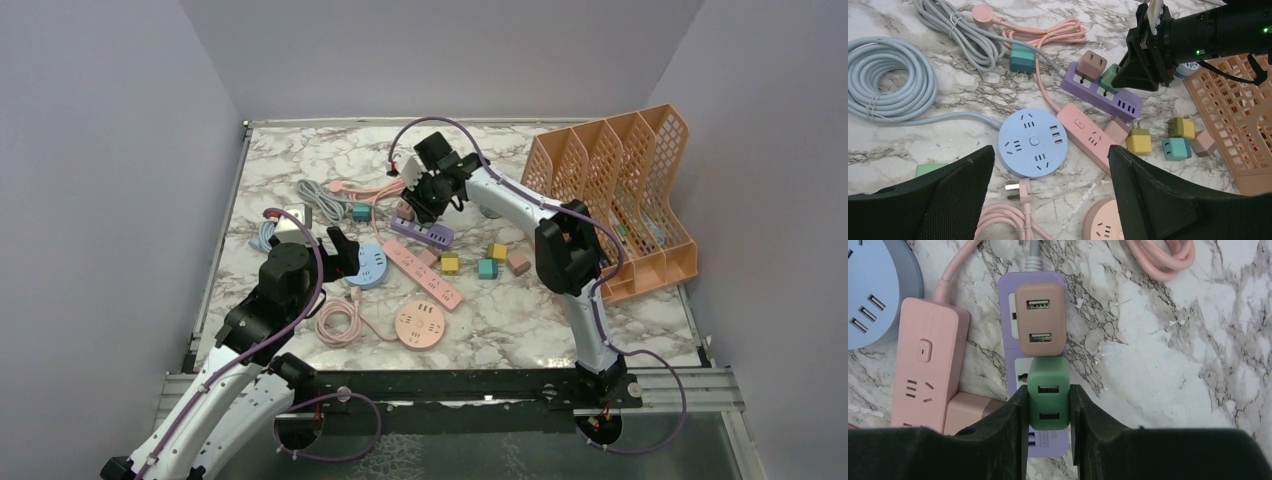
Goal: Insert the plug
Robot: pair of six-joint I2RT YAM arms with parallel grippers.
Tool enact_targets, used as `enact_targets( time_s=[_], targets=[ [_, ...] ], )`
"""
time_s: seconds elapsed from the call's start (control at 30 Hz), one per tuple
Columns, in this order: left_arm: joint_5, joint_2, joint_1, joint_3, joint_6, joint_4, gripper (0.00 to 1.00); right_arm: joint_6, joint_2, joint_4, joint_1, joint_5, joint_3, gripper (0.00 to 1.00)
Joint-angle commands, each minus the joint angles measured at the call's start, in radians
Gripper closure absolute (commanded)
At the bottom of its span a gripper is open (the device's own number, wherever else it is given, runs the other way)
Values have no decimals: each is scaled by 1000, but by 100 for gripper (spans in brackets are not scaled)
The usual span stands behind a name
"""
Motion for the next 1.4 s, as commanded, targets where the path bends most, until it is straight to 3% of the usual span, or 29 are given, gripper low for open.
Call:
enact_targets(
  time_s=[0.0,0.13,0.37,0.57,0.9,1.1,1.37],
  targets=[
    [7,3,0,12,-1,6,13,97,83,40,9,67,-96,83],
    [16,8,2,11,0,6,13,168,-20,94,8,59,-79,59],
    [46,29,1,13,-3,6,13,281,-210,206,9,116,-132,44],
    [87,46,1,19,-23,7,13,422,-425,260,9,184,-315,43],
    [178,75,2,7,-63,83,13,748,-732,320,9,215,-832,46],
    [232,103,1,-18,-86,147,13,882,-754,419,9,192,-1002,44],
    [252,140,2,-34,-128,181,13,943,-660,529,11,142,-1012,41]
  ],
)
